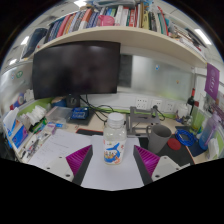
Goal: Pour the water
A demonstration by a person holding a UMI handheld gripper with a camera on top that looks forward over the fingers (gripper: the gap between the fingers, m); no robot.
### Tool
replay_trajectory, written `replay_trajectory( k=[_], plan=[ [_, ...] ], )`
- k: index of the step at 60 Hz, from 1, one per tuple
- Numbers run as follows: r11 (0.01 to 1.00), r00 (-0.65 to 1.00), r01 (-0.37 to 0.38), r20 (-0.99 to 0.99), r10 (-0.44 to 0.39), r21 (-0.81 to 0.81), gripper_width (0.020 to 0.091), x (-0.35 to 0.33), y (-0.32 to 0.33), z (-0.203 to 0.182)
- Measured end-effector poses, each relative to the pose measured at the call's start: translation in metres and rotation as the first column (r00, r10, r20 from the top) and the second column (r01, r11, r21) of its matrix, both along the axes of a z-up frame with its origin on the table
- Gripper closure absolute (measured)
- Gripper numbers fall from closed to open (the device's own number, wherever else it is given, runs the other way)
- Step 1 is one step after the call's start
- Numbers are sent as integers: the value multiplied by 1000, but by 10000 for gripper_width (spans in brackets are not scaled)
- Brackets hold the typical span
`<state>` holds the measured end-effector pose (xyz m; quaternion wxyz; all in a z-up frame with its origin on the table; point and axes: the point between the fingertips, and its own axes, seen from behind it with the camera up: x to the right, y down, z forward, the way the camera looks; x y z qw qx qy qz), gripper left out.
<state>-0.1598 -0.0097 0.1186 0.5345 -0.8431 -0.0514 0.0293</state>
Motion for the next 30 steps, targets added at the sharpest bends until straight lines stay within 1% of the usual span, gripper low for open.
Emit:
replay_trajectory(
  k=[3,10,20,22,23,24,26,27,30],
  plan=[
    [1000,1000,-23,0,23,8,252,-1,16,-12],
    [996,997,-73,1,73,50,251,-8,45,-24],
    [997,999,-54,7,54,60,262,-3,69,-44],
    [996,998,-56,2,56,63,305,-6,72,-46],
    [996,998,-58,-2,58,67,348,-8,73,-46],
    [996,998,-59,-6,60,73,396,-9,74,-46],
    [994,998,-65,-20,67,86,523,-14,75,-46],
    [994,998,-63,-23,65,93,567,-15,77,-45],
    [992,997,-70,-32,74,107,576,-19,77,-46]
  ],
)
